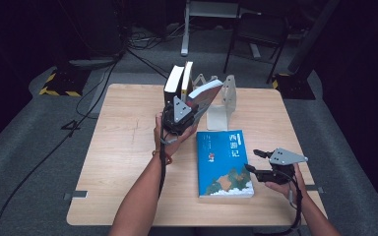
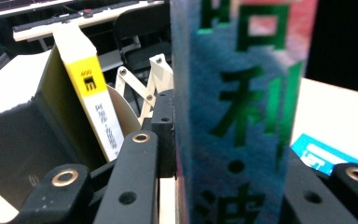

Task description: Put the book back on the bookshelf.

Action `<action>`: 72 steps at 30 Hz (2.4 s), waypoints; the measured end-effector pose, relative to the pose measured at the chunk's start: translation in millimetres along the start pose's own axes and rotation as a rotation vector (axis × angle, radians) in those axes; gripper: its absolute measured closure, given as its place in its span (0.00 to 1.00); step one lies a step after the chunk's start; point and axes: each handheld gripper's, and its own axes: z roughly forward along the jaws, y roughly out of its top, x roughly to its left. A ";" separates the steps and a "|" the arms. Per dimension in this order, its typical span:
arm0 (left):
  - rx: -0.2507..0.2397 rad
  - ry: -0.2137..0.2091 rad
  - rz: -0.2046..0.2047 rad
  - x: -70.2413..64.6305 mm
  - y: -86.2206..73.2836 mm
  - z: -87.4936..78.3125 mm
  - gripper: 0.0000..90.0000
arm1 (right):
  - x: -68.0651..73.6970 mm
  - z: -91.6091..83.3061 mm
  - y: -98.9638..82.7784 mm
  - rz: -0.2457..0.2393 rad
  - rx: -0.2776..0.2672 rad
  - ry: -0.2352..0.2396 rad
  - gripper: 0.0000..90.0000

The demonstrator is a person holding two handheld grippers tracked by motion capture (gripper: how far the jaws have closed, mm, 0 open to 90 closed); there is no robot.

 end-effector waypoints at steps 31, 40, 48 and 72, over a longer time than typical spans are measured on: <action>0.056 -0.041 -0.025 25.5 7.4 -42.1 0.77 | 3.0 9.6 -2.2 0.007 0.040 0.030 0.41; 0.132 -0.038 0.041 24.1 30.9 -34.1 0.79 | 3.7 11.6 -1.7 0.011 0.052 0.034 0.41; 0.117 -0.020 -0.012 22.1 38.0 -22.4 0.81 | -0.2 8.9 -4.4 0.020 0.060 0.028 0.41; 0.102 0.145 -0.052 10.3 77.5 50.7 0.81 | -2.0 4.5 -7.8 0.018 0.060 0.034 0.41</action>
